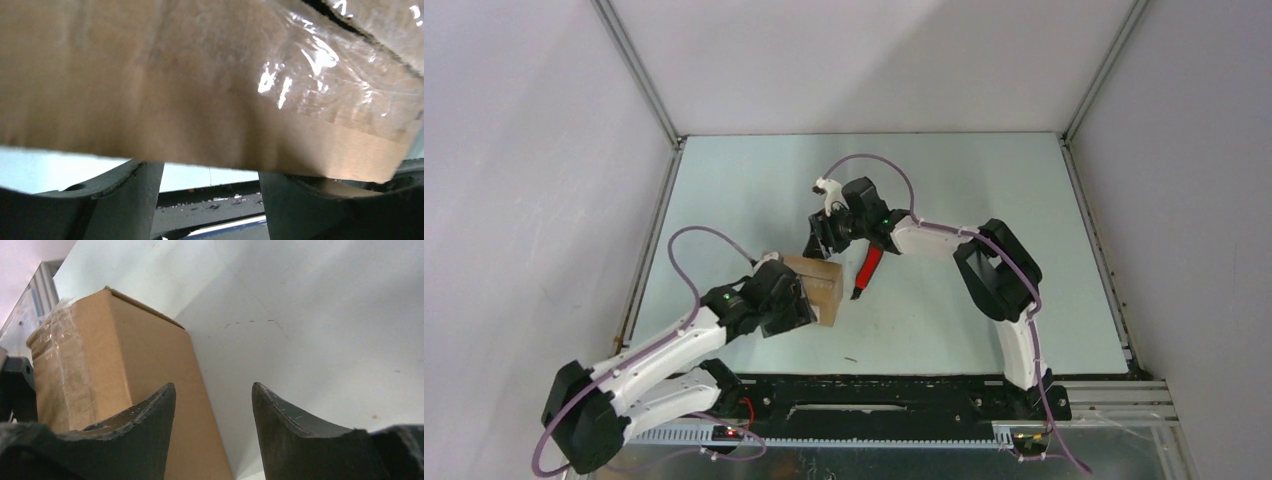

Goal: Unpack the express box
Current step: Pick up the knife at the center of the board.

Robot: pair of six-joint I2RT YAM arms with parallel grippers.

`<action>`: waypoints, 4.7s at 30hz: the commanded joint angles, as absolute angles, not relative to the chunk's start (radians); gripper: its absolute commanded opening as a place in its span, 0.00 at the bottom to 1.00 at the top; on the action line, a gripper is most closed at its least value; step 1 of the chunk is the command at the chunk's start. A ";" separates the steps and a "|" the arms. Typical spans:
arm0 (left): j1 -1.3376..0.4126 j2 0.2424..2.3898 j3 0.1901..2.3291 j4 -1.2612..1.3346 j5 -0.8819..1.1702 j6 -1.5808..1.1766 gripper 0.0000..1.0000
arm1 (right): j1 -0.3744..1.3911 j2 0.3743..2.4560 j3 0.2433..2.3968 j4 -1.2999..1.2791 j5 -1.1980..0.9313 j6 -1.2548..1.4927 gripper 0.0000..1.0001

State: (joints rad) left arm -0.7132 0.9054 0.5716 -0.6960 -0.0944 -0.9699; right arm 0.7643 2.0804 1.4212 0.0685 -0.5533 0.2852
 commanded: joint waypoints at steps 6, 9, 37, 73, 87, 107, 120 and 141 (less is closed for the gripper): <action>-0.661 1.045 0.658 -0.473 -0.079 -0.879 0.70 | 0.683 1.863 1.383 -0.100 -0.147 0.429 0.66; -0.633 1.077 0.675 -0.452 -0.067 -0.851 0.70 | 0.648 1.807 1.340 -0.213 -0.013 0.459 0.68; -0.612 0.810 0.709 -0.586 0.151 -0.772 0.83 | 0.776 2.078 1.491 -0.492 0.341 0.608 0.64; -0.623 1.019 0.861 0.198 0.826 -0.969 0.83 | 0.552 1.453 0.884 1.240 -0.632 1.329 0.00; -0.603 1.089 0.685 0.844 0.789 -1.469 0.68 | 0.619 1.510 0.854 1.465 -0.555 1.438 0.00; -0.597 0.957 0.856 -0.106 0.642 -0.884 0.00 | 0.611 1.278 0.745 0.893 -0.572 1.110 0.85; -0.665 1.034 1.048 -0.521 0.534 -0.462 0.00 | 0.641 1.244 0.855 0.451 -0.528 0.944 0.80; -0.604 0.964 0.819 -0.110 0.813 -0.703 0.59 | 0.538 1.270 0.870 0.537 -0.689 1.077 0.00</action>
State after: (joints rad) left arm -0.6277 1.0187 0.8906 -0.3725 0.6621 -0.5575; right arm 0.5697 1.2625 0.8310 0.3996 -0.6022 1.0100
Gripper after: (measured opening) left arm 0.590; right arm 0.207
